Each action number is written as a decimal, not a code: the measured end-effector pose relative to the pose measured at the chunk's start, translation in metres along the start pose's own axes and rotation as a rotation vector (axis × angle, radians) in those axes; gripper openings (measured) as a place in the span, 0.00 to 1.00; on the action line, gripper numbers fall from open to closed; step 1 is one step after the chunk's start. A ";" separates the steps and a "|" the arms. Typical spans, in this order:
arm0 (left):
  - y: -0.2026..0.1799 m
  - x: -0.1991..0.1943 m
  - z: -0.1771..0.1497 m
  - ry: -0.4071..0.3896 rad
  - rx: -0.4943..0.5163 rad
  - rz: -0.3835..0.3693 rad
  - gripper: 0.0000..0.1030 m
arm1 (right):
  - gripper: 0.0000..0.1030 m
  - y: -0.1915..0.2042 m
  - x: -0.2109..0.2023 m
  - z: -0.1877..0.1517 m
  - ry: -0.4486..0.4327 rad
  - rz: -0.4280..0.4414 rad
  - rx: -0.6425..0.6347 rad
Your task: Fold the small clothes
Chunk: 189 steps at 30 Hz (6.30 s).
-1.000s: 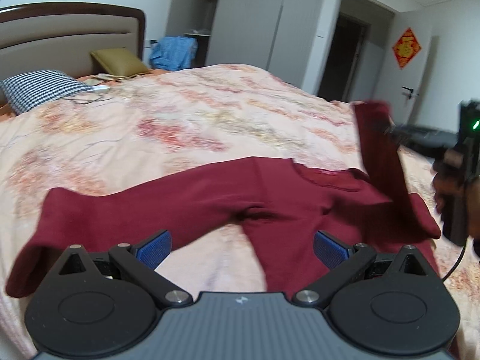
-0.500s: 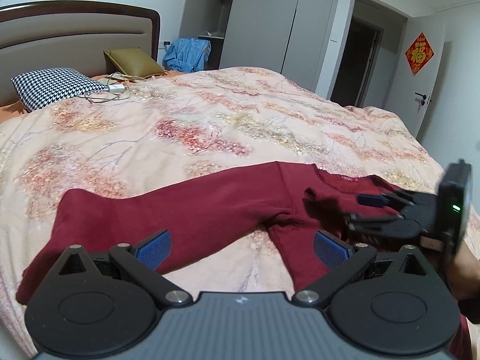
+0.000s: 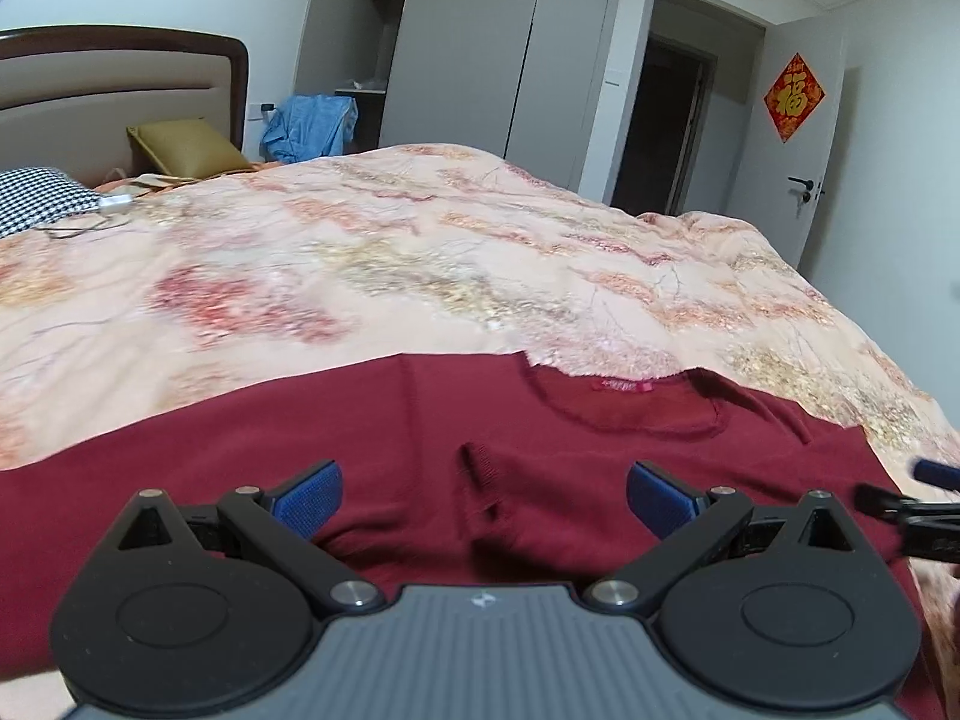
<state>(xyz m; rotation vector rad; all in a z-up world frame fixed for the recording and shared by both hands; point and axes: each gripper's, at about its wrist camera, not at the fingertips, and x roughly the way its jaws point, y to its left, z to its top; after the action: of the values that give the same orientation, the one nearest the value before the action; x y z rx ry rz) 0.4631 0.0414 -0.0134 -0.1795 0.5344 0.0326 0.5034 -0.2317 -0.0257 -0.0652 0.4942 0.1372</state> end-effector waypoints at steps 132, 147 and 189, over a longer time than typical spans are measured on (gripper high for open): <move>0.081 -0.294 -0.178 0.124 -0.405 -0.159 0.05 | 0.05 0.021 -0.383 -0.157 -0.149 0.021 0.193; 0.092 -0.270 -0.213 0.237 -0.449 -0.145 0.28 | 0.16 0.026 -0.348 -0.202 0.037 -0.029 0.157; 0.290 -0.170 -0.021 -0.332 -0.655 0.422 0.06 | 0.99 0.109 -0.215 -0.150 -0.026 0.125 0.050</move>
<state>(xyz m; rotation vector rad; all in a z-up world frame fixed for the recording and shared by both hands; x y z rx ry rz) 0.2836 0.3259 0.0091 -0.6852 0.2055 0.6432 0.2300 -0.1626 -0.0583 0.0168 0.4757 0.2479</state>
